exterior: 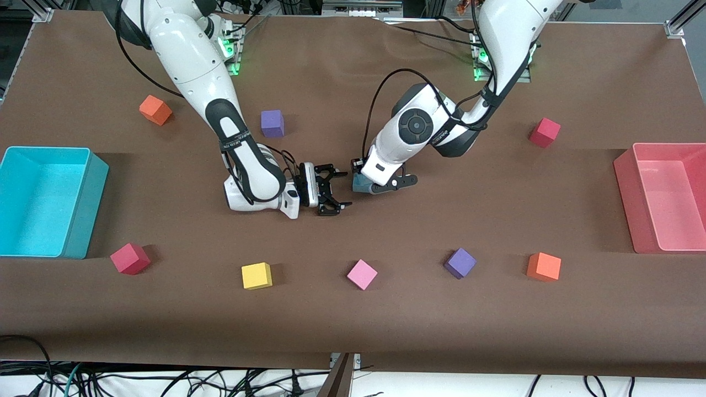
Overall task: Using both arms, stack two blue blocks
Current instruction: 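Lower the cube onto the other cube and open the left gripper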
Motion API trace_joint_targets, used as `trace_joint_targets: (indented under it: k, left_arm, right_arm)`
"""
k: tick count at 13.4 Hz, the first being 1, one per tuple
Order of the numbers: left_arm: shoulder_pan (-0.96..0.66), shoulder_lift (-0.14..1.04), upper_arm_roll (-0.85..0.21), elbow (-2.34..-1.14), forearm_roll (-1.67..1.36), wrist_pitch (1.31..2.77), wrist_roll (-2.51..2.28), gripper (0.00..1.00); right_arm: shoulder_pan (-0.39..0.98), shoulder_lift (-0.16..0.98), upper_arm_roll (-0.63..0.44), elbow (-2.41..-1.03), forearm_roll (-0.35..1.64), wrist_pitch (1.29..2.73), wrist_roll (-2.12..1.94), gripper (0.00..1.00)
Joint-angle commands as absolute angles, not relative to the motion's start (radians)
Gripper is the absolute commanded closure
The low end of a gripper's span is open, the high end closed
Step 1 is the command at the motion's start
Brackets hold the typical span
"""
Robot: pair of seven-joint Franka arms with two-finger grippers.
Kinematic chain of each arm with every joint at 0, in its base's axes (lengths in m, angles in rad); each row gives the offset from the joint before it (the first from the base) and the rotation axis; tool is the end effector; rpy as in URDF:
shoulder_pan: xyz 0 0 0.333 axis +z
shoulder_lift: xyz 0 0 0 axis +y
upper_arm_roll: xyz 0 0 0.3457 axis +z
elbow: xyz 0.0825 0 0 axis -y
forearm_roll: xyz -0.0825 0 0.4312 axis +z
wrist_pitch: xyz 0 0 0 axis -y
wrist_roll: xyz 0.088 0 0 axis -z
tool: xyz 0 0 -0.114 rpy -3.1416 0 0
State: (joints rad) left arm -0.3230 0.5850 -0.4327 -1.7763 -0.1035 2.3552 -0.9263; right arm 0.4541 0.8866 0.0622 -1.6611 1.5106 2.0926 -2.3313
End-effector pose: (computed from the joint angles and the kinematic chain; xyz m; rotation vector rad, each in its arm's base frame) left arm 0.5358 -0.4719 0.2467 2.8580 0.4498 -0.2957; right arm 0.5859 0.3920 0.0678 -1.3989 -1.5187 -0.7562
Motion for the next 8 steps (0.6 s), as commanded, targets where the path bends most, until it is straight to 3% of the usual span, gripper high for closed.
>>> trace_joint_targets:
  k: [1, 6, 7, 8]
  left_arm:
    - [-0.339, 0.606, -0.425, -1.743, -0.078, 2.356, -0.956, 0.64]
    - [-0.347, 0.611, -0.425, -1.741, -0.077, 2.356, -0.982, 0.64]
    - [-0.356, 0.615, -0.423, -1.741, -0.078, 2.356, -0.988, 0.48]
    - [-0.36, 0.617, -0.422, -1.741, -0.078, 2.356, -0.999, 0.17]
  right_arm:
    - [0.445, 0.887, 0.064, -1.672, 1.534, 2.077, -2.362, 0.0]
    - [0.443, 0.884, 0.064, -1.678, 1.532, 2.077, -2.365, 0.0]
    - [0.44, 0.884, 0.064, -1.684, 1.532, 2.075, -2.37, 0.0]
    - [0.439, 0.884, 0.064, -1.689, 1.532, 2.075, -2.372, 0.0]
